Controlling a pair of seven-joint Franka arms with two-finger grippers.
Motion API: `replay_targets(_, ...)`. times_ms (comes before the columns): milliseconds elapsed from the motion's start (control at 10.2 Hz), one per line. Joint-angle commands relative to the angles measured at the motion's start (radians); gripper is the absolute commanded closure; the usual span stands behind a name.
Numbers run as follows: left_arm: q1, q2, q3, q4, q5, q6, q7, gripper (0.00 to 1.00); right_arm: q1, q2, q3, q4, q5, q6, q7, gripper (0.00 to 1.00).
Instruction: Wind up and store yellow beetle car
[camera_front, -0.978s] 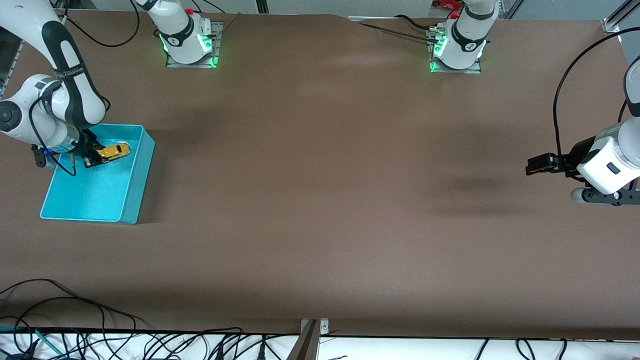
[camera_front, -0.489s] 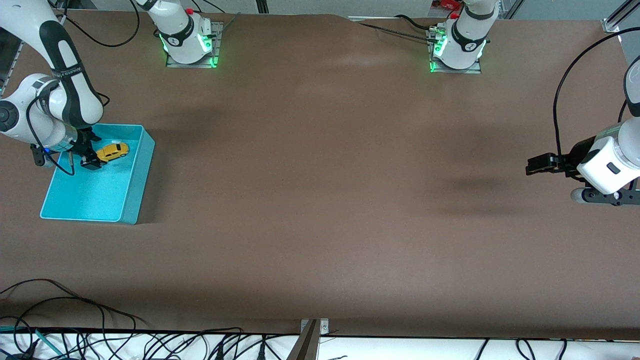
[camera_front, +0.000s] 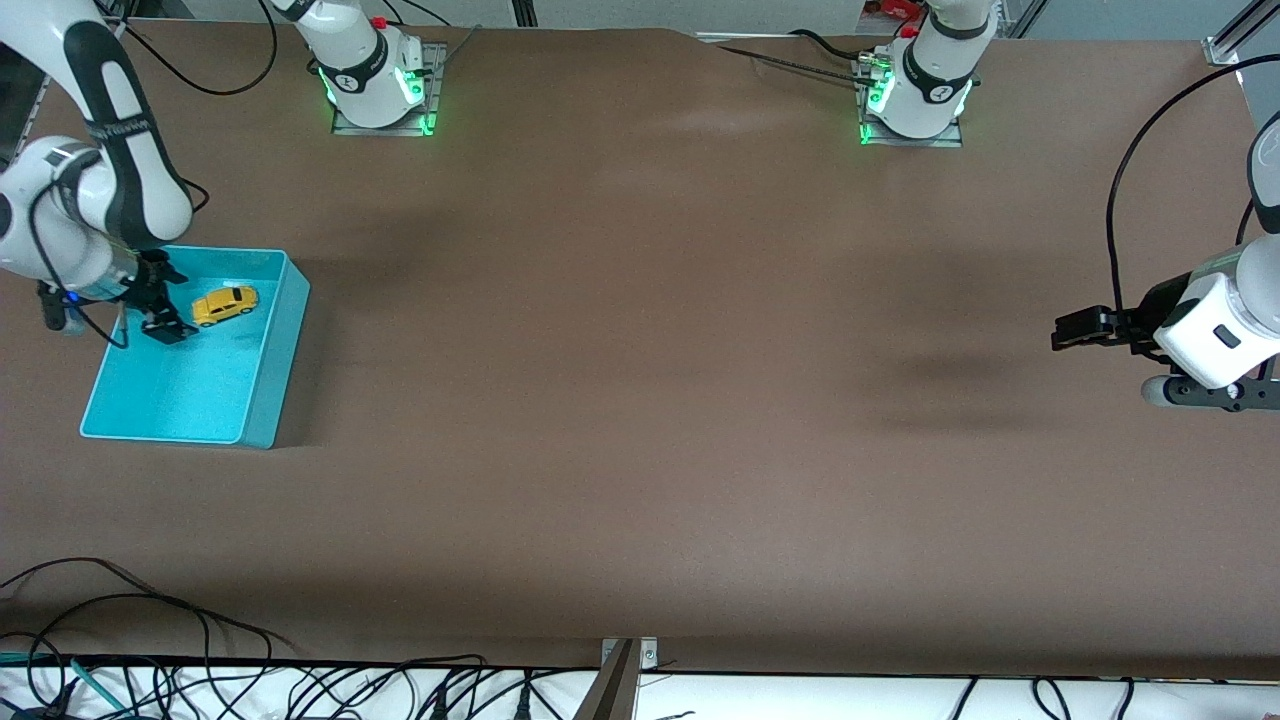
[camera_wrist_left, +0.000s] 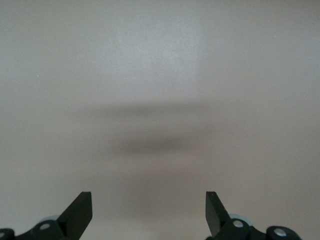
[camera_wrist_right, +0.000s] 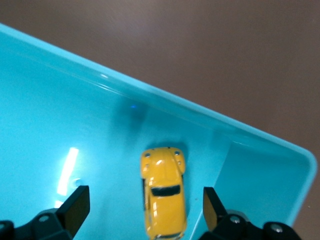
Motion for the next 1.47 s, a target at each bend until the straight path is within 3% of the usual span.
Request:
replay_targets(0, 0.0, 0.005, 0.001, 0.016, -0.011, -0.013, 0.021, 0.0, -0.008, -0.186, 0.011, -0.017, -0.017, -0.052, -0.015, 0.0)
replay_targets(196, 0.0, 0.005, 0.001, 0.016, -0.009, -0.013, 0.021, 0.0, -0.005, -0.263, 0.03, -0.004, -0.016, -0.091, -0.02, 0.0)
replay_targets(489, 0.0, 0.005, 0.001, 0.016, -0.008, -0.013, 0.021, 0.0, -0.001, -0.34, 0.116, 0.049, -0.016, -0.222, -0.021, 0.0)
replay_targets(685, 0.0, 0.005, 0.001, 0.016, -0.008, -0.013, 0.021, 0.0, -0.002, -0.337, 0.187, 0.181, -0.008, -0.365, -0.023, 0.0)
replay_targets(1076, 0.002, 0.005, 0.001, 0.016, -0.008, -0.013, 0.02, 0.0, -0.021, -0.264, 0.199, 0.523, 0.127, -0.663, -0.281, 0.0)
replay_targets(1370, 0.002, 0.005, 0.001, 0.016, -0.008, -0.013, 0.02, 0.0, -0.027, -0.234, 0.259, 0.614, 0.127, -0.742, -0.434, 0.0)
